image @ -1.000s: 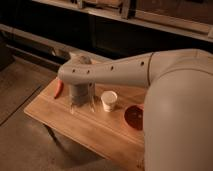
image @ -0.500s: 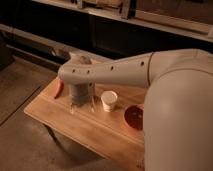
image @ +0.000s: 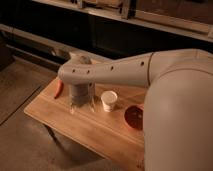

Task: Place the pepper on the white sponge

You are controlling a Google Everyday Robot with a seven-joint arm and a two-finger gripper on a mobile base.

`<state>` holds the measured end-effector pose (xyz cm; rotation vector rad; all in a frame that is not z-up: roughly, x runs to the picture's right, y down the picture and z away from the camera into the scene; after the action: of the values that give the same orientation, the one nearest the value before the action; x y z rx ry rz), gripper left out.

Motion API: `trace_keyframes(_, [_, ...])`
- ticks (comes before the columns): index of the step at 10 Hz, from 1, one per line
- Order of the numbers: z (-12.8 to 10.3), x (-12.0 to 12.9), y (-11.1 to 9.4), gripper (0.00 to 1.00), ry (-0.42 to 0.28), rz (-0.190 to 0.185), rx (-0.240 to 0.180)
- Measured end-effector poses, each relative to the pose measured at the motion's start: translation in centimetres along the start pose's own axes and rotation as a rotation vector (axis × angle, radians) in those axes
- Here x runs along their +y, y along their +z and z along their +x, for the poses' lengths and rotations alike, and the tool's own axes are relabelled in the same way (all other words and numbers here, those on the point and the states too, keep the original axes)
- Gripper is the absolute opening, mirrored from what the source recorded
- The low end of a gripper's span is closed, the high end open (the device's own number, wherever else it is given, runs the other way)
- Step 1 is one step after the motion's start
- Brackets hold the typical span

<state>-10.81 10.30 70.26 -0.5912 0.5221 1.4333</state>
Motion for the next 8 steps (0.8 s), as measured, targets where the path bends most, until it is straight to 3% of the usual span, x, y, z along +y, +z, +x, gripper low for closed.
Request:
trace_keyframes(4, [-0.1, 0.0, -0.2, 0.65, -0.001, 0.003, -0.003])
trace_keyframes(6, [-2.1, 0.0, -1.7, 0.65, -0.026, 0.031, -0.047])
trace_keyframes(8, [-3.6, 1.6, -2.8, 0.65, -0.061, 0.029, -0.085])
